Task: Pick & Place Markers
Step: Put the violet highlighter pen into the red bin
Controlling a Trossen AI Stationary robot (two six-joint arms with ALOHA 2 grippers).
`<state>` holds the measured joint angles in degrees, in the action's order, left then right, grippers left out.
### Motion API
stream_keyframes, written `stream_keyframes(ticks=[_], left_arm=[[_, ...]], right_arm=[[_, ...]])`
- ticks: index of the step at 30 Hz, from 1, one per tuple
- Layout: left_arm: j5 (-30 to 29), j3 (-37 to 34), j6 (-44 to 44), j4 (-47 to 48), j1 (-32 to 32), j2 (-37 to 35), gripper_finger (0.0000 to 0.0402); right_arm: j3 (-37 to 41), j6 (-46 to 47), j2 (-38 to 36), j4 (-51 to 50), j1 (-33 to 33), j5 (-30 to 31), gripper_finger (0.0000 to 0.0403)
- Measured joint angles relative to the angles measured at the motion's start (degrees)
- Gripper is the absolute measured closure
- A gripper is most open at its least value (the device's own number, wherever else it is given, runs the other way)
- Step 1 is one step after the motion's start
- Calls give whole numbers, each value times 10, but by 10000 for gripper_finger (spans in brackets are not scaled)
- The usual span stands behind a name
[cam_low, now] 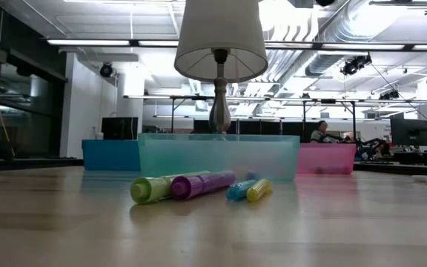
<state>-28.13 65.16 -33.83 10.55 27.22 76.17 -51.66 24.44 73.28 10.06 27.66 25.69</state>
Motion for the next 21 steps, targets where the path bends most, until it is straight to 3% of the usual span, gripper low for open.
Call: stream_keyframes(ticks=[4,12,16,21], left_arm=[[29,0,10,-7,-4,7,345],[62,-2,27,-49,-11,31,345],[64,-1,28,-50,-10,30,345],[61,-1,36,-54,-11,30,345]], right_arm=[[0,-39,3,52,-25,-3,226],[0,-70,10,96,-64,-82,226],[0,-70,21,136,-75,-125,226],[0,-67,48,151,-75,-133,226]])
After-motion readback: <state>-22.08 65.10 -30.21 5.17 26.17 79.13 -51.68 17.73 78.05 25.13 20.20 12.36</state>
